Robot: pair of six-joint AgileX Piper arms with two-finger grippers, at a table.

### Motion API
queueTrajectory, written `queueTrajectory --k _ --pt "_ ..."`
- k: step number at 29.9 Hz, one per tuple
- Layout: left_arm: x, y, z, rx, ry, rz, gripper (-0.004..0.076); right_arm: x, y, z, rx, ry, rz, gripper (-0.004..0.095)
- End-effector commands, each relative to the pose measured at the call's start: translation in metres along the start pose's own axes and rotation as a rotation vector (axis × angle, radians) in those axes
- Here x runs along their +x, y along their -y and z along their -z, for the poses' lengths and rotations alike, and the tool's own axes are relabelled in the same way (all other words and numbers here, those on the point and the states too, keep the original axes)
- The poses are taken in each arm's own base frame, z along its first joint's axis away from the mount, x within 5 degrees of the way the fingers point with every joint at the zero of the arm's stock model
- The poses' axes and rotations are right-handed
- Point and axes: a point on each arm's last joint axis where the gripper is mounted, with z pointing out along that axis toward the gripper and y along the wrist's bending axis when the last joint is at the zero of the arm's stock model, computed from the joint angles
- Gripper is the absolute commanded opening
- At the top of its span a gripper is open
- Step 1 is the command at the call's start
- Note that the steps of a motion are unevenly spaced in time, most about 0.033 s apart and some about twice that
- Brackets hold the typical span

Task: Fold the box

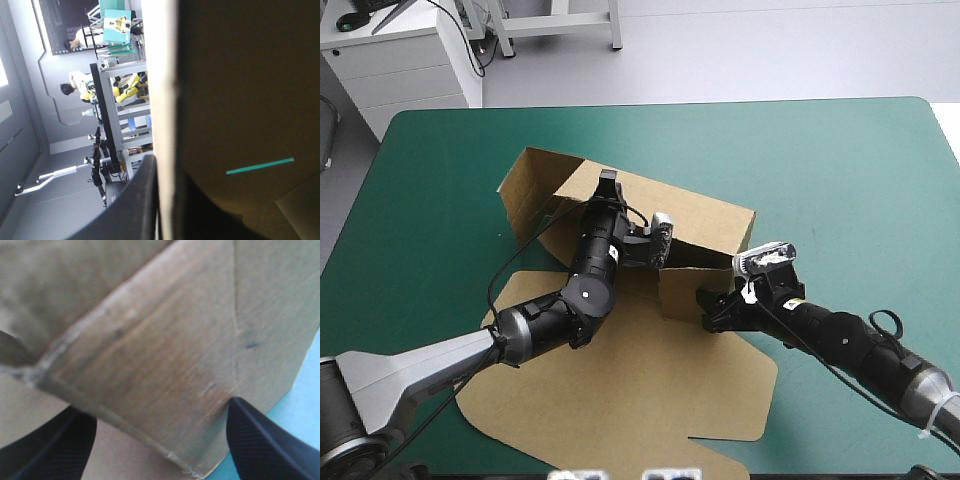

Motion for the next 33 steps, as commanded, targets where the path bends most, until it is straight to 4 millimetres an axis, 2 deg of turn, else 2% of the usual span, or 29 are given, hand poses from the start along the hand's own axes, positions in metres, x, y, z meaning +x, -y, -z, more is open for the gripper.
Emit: queueTrajectory --k 1,15,18,22,26,33 --pt "0.0013 -0.021 0.0076 -0.08 0.013 0.01 0.0015 -0.016 0.0056 0.0038 0.075 0.117 -0.018 0.064" --pt "0.0002 -0.0206 0.0076 -0.076 0.025 0.009 0.0015 -0.0224 0.013 0.0041 0.159 0.188 0.025 0.0474" --pt "0.0002 -0.0206 0.0076 -0.076 0.026 0.014 0.0015 -0.0207 0.0114 0.0035 0.14 0.17 0.02 0.033" --pt "0.0 -0.021 0.0076 -0.081 0.027 0.003 0.0015 -0.0189 0.0096 0.003 0.122 0.148 0.047 -0.002" --pt "-0.0009 -0.0239 0.0079 -0.113 0.034 -0.036 0.0015 -0.0189 0.0096 0.003 0.121 0.149 0.029 -0.0004" --pt "-0.0013 -0.0276 0.0081 -0.121 0.037 0.006 0.0022 -0.0194 0.0095 0.0031 0.12 0.151 0.024 -0.0004"
